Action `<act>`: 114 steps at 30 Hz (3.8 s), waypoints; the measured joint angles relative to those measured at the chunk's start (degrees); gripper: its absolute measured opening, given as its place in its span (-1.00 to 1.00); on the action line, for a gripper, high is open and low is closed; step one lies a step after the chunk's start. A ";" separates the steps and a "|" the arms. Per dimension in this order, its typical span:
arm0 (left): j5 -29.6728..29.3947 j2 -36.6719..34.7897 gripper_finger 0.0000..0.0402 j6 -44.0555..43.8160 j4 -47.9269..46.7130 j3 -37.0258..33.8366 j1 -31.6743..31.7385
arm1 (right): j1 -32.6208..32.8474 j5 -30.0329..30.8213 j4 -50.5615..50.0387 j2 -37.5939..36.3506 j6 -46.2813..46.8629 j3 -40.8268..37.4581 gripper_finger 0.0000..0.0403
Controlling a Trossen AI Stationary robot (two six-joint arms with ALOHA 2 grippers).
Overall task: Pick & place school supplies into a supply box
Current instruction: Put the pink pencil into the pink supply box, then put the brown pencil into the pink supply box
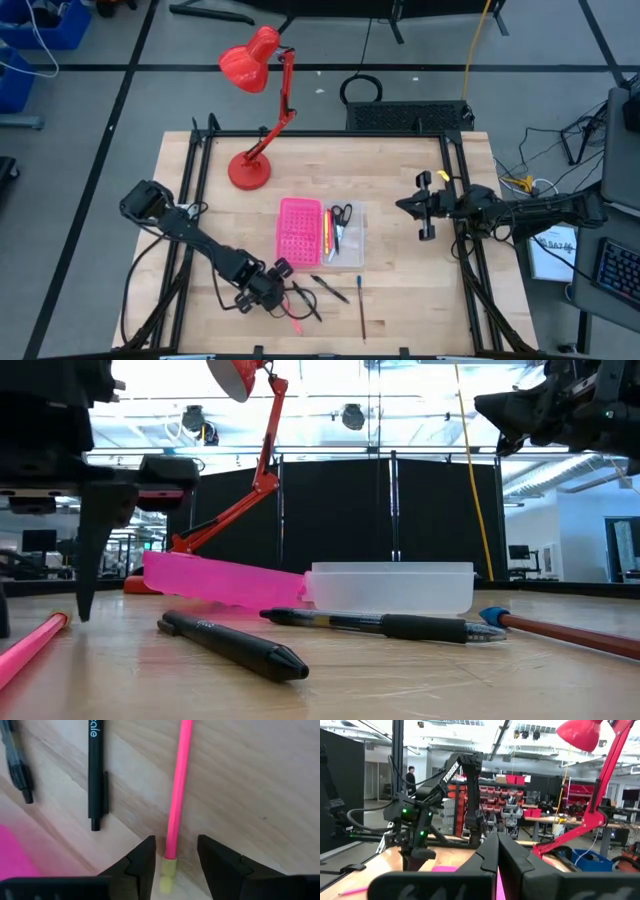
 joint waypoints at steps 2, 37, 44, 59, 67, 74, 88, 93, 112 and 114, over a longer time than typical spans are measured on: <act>1.23 1.50 -0.22 0.99 0.12 0.08 0.58 | 0.00 0.01 -0.76 0.03 0.01 0.00 -1.00; 4.67 -3.74 -0.91 15.42 -15.93 6.70 3.91 | -0.02 0.02 -0.80 0.16 -0.01 0.00 -1.00; 0.03 -4.20 -0.95 22.95 -27.24 15.29 6.77 | -0.02 0.02 -1.26 0.39 -0.08 0.01 -1.00; -2.61 -4.05 -0.94 63.40 -15.18 25.12 25.70 | -0.02 0.07 -2.29 0.37 -1.61 0.02 -1.00; 3.84 2.39 -0.95 74.90 -5.28 25.17 35.65 | -0.02 0.22 -4.97 0.65 -1.98 0.02 -1.00; 4.92 9.71 -0.95 81.52 -3.36 25.17 40.07 | -0.04 0.22 -1.93 0.90 -0.14 0.07 -1.00; 9.03 12.63 -0.95 83.06 -3.16 25.17 39.90 | -0.04 0.24 0.70 0.94 -2.70 0.04 -1.00; 10.78 12.63 -0.98 82.91 -3.64 25.17 38.57 | -0.04 0.24 2.74 0.94 -2.78 0.02 -1.00; 1.56 -3.22 -0.99 61.78 -11.94 22.50 35.97 | -0.04 0.22 4.67 0.94 -1.76 0.00 -1.00; 0.64 -9.72 -0.99 57.15 -10.43 18.80 36.41 | -0.04 0.22 4.66 0.94 -1.76 0.00 -1.00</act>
